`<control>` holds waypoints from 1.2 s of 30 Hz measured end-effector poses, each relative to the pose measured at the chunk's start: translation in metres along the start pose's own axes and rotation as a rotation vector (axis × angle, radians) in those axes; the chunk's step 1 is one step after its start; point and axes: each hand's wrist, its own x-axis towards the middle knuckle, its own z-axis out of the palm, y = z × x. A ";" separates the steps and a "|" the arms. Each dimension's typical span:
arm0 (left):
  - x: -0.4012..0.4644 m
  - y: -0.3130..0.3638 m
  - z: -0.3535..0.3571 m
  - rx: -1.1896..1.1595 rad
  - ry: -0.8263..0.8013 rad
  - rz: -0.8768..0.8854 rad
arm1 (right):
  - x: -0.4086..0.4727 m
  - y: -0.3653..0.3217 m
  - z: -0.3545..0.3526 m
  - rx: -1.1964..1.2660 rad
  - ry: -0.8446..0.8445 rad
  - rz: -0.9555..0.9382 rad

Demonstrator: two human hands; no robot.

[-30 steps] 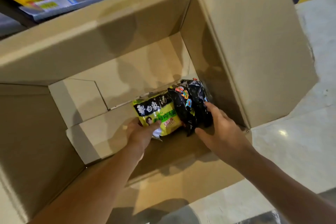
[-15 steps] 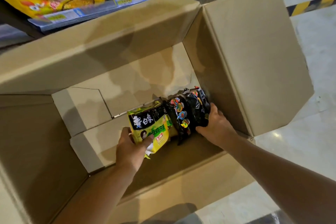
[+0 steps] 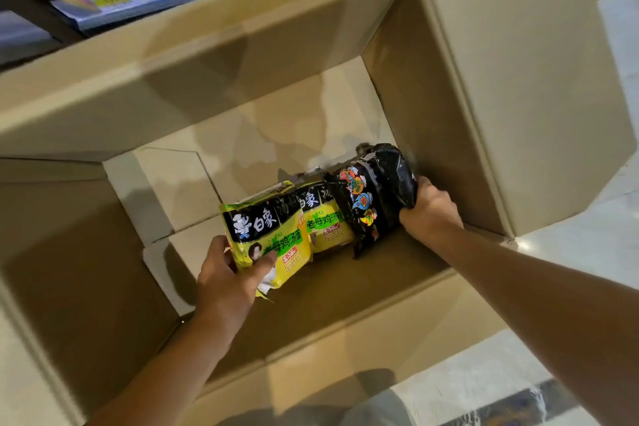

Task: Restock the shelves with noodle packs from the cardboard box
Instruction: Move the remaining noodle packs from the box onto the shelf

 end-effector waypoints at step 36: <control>-0.569 0.343 -0.475 -0.196 0.192 0.663 | -0.615 -0.130 -0.447 0.622 0.078 -0.786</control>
